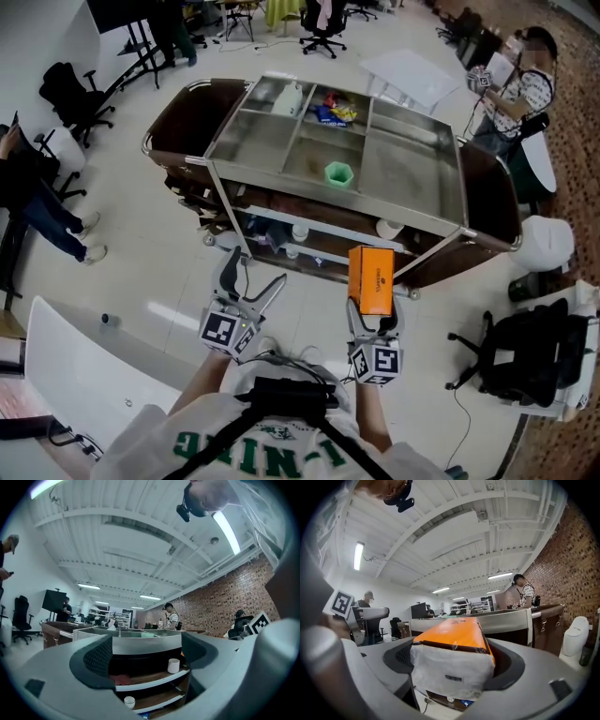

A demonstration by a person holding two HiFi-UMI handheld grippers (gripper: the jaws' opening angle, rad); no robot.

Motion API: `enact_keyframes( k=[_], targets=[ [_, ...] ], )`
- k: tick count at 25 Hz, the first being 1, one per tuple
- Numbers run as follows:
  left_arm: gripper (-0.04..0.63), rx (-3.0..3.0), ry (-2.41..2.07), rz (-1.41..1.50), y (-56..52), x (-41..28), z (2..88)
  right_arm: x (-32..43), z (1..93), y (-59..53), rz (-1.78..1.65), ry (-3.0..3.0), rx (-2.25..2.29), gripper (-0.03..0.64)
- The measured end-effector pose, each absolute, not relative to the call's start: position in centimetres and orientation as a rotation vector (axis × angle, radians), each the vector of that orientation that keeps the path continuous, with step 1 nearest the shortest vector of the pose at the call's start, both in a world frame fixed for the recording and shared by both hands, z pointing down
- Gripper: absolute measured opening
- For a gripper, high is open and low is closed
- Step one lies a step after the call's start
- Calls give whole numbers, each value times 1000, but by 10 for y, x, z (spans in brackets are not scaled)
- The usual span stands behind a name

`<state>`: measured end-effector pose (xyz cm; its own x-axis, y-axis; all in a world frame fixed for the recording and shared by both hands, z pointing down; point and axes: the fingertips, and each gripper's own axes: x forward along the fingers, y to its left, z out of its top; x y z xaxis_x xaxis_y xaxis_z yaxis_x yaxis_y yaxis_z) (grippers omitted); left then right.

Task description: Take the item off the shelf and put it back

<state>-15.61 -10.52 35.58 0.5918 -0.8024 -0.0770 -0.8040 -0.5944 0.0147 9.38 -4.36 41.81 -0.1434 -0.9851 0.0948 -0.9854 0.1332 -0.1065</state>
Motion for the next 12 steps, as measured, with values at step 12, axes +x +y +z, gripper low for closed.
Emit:
enact_keyframes(
  k=[12],
  targets=[
    [442, -2744, 1541, 58, -111, -190, 368, 78, 519, -140, 369, -2339, 1941, 423]
  ],
)
